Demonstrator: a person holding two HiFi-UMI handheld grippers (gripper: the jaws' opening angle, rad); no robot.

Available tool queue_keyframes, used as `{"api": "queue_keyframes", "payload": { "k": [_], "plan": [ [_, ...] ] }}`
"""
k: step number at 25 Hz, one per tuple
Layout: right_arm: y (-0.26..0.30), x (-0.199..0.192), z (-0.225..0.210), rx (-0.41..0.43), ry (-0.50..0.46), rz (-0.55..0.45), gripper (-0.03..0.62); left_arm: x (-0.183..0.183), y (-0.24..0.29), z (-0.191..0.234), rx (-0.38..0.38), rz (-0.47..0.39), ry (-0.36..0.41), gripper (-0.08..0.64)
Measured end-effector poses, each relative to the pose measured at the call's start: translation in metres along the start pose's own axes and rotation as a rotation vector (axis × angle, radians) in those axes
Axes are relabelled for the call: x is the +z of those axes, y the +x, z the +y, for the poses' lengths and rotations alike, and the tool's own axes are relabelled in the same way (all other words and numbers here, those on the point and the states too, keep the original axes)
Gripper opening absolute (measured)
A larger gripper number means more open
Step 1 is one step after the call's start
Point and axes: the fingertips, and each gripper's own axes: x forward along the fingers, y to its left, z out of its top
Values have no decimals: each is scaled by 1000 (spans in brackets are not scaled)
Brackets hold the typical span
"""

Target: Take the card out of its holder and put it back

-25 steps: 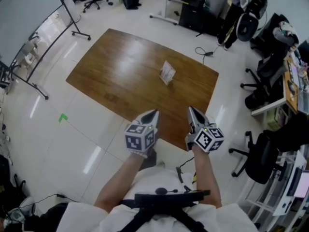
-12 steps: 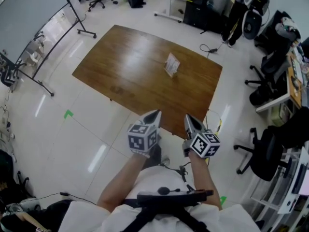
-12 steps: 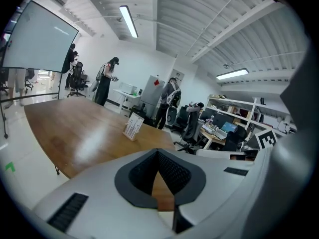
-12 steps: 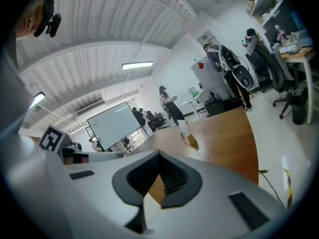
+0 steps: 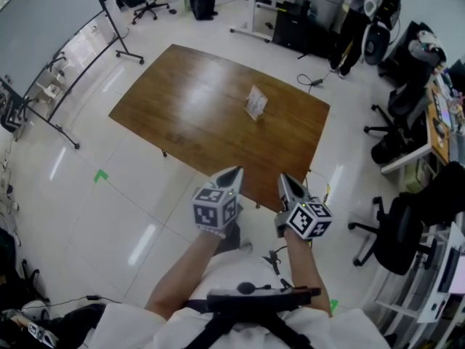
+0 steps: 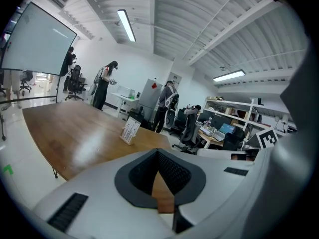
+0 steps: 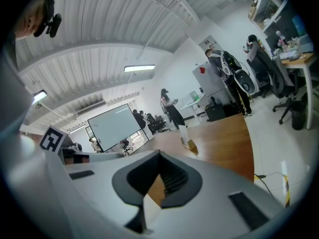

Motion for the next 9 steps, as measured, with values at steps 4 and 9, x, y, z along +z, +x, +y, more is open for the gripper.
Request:
{"api": "queue_keyframes", "payload": {
  "k": [4, 9],
  "plan": [
    [3, 3, 6, 12, -4, 0, -2, 3, -1, 0, -1, -1, -4, -5],
    [5, -1, 14, 22, -2, 6, -2, 1, -7, 4, -5, -2, -22, -5]
  ]
}}
